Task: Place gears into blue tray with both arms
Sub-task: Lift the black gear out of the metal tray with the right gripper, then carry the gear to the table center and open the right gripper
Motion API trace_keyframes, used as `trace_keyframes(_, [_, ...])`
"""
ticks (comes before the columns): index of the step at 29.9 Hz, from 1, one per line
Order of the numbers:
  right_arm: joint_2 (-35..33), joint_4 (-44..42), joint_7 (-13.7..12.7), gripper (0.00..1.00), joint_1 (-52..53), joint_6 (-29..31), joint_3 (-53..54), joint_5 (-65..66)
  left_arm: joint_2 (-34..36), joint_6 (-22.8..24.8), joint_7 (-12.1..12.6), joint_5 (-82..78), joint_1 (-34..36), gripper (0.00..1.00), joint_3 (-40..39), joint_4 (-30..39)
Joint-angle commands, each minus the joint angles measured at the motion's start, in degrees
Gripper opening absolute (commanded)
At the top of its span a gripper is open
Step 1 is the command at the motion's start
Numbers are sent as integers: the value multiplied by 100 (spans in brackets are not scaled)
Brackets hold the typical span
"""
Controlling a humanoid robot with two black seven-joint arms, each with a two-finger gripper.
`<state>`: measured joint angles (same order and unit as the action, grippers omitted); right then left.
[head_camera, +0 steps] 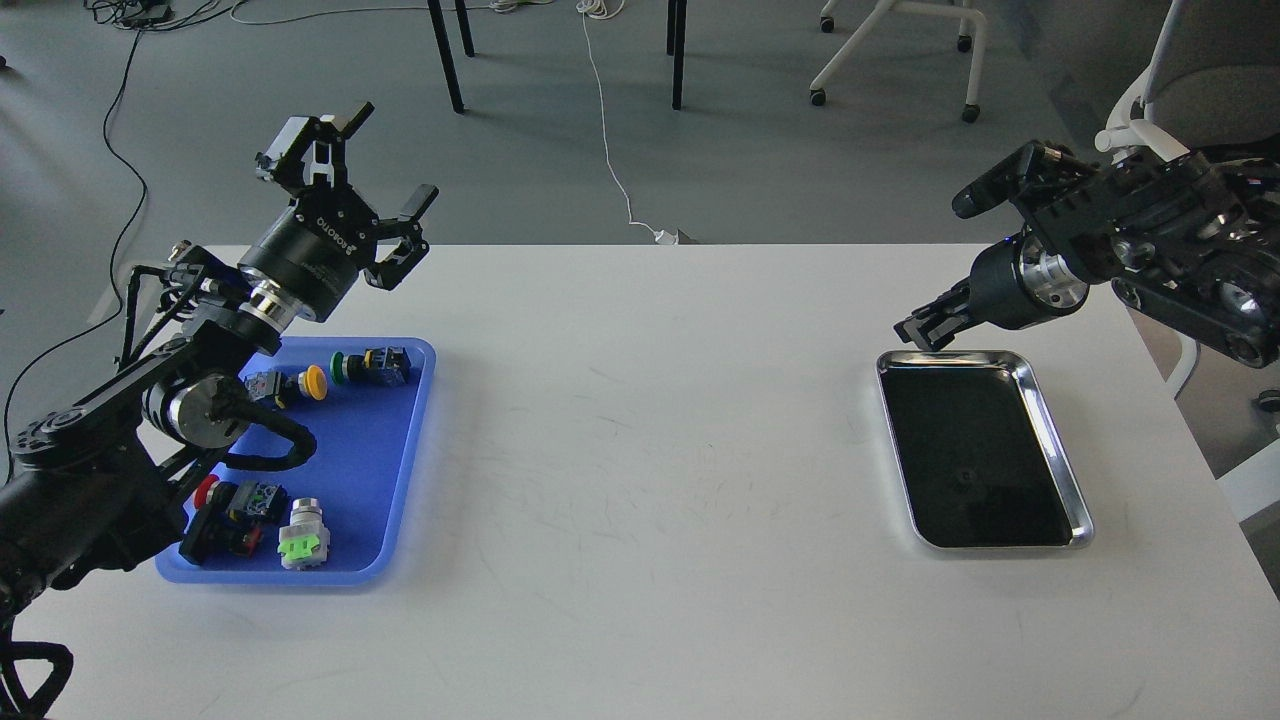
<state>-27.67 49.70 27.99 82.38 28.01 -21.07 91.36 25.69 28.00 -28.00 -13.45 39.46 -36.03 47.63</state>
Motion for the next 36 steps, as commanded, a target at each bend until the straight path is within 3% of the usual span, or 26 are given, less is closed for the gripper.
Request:
trace_keyframes(1, [393,259,1,14,103,-1,-2,-258,7,0,0,-9,0,100,0,18])
trace_keyframes(16, [2441,-154,1,14,-152,-1,-397,-760,182,0,0,-9,-17,100,-36,123])
trace_keyframes(36, [2767,-470,1,16,-556,-102,-573,-760,226,0,0,-9,-35,100,-44,123])
